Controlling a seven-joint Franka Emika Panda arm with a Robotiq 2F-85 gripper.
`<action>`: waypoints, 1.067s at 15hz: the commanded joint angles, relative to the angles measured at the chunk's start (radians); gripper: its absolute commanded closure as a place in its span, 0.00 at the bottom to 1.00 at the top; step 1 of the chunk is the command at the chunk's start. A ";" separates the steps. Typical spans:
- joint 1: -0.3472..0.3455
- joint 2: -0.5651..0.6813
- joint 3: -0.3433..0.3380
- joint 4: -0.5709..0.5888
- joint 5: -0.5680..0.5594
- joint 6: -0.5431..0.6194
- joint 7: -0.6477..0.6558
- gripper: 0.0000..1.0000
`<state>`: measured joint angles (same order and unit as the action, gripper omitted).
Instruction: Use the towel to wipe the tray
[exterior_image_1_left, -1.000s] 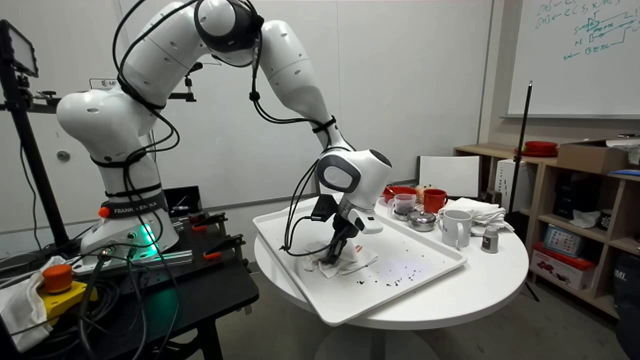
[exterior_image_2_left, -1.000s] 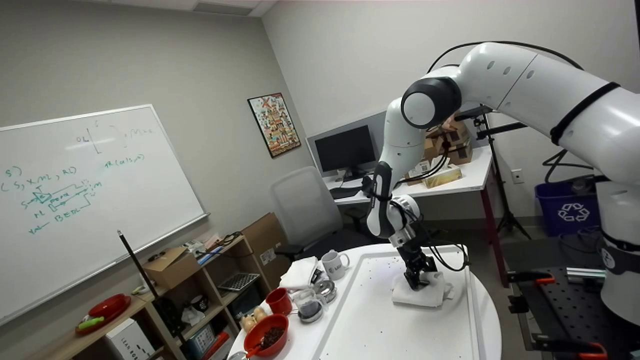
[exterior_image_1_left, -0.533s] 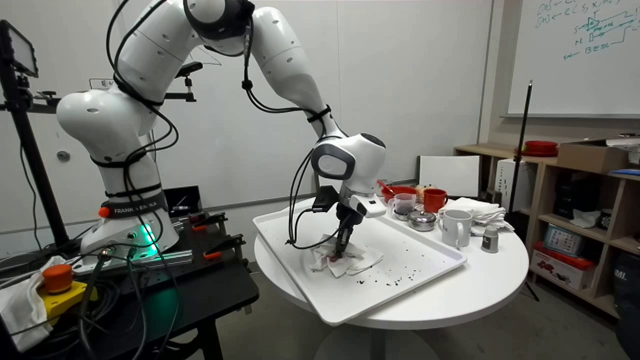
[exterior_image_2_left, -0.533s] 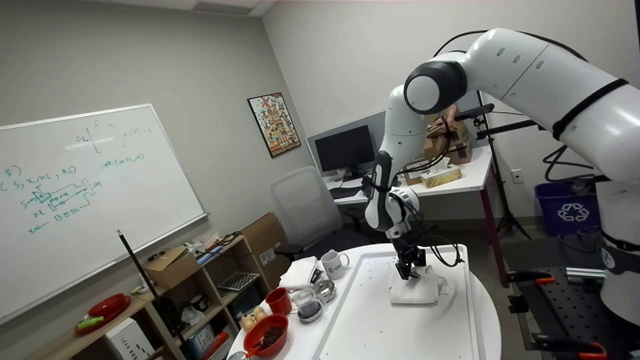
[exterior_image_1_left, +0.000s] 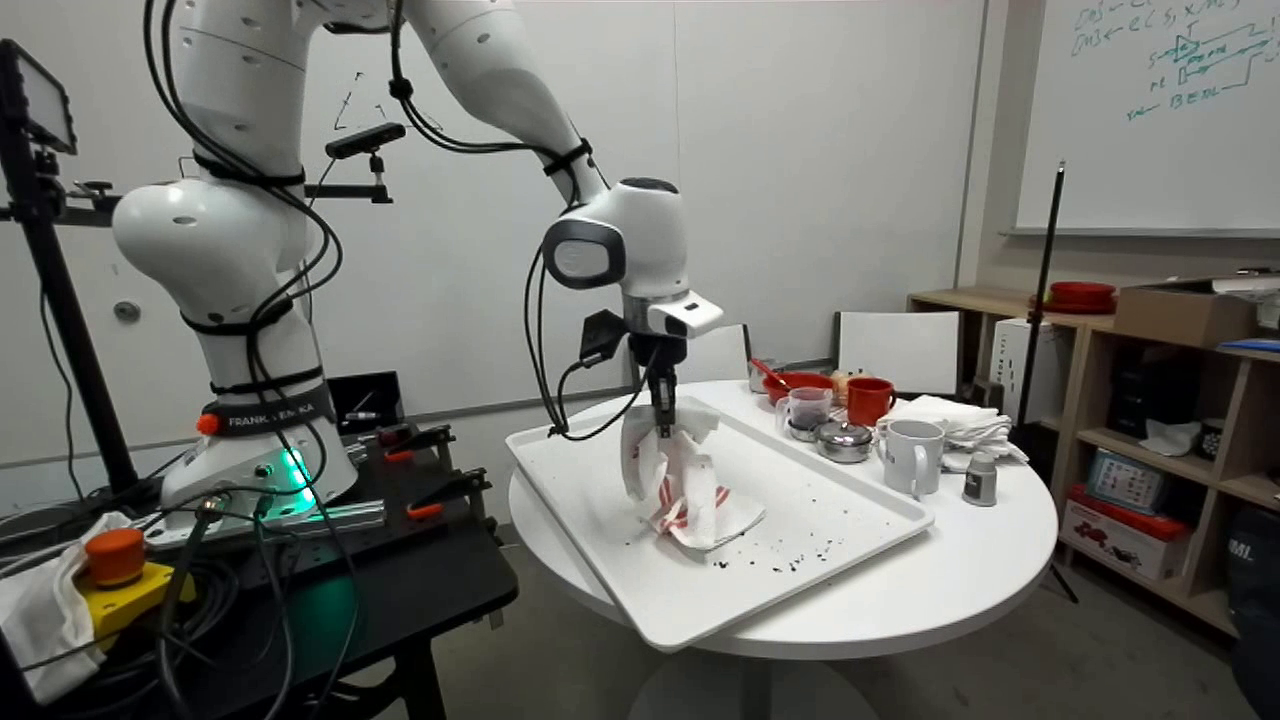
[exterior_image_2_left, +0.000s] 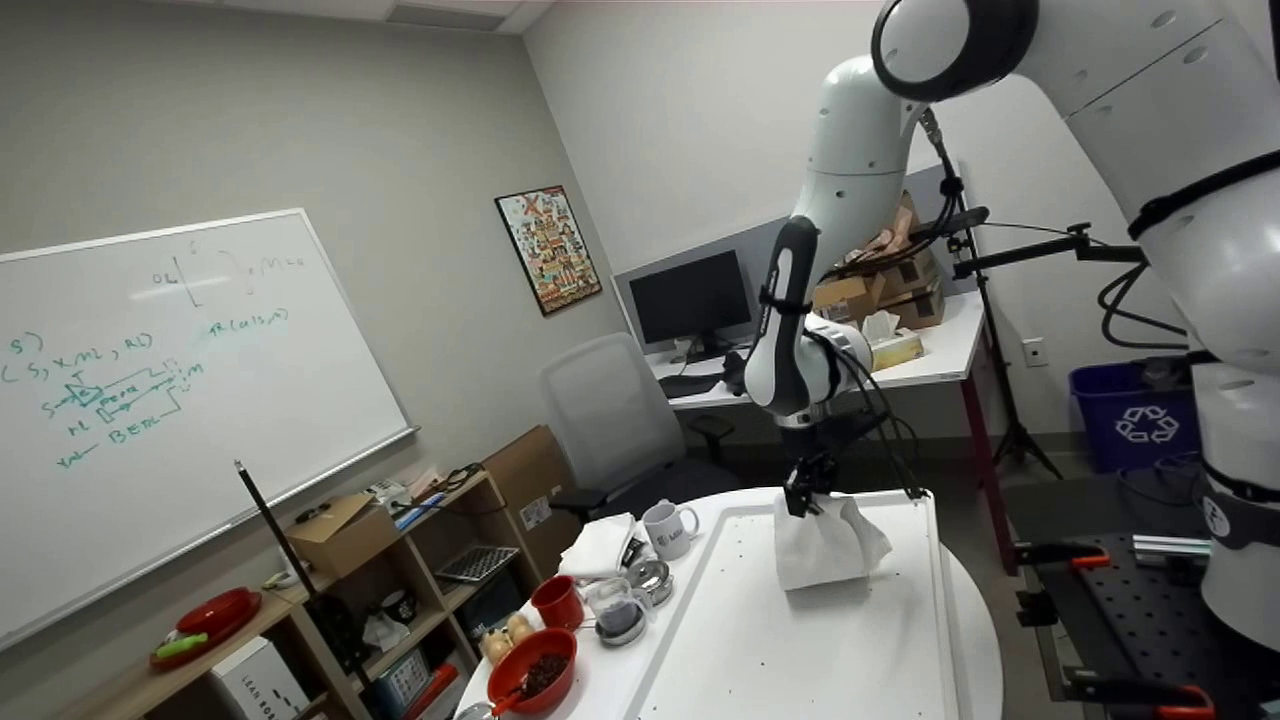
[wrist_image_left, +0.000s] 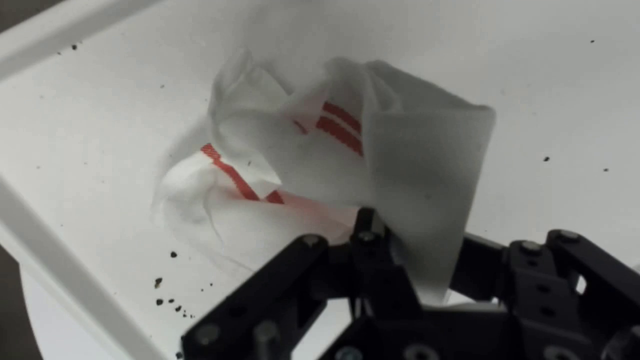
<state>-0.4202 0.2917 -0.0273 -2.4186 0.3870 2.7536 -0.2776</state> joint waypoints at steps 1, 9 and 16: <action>0.019 -0.251 0.040 -0.204 0.092 0.077 -0.124 0.93; 0.119 -0.655 0.156 -0.392 0.168 0.039 -0.155 0.93; 0.397 -0.553 -0.009 -0.306 0.009 -0.025 -0.118 0.94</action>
<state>-0.1333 -0.3400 0.0470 -2.7733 0.4527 2.7584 -0.3988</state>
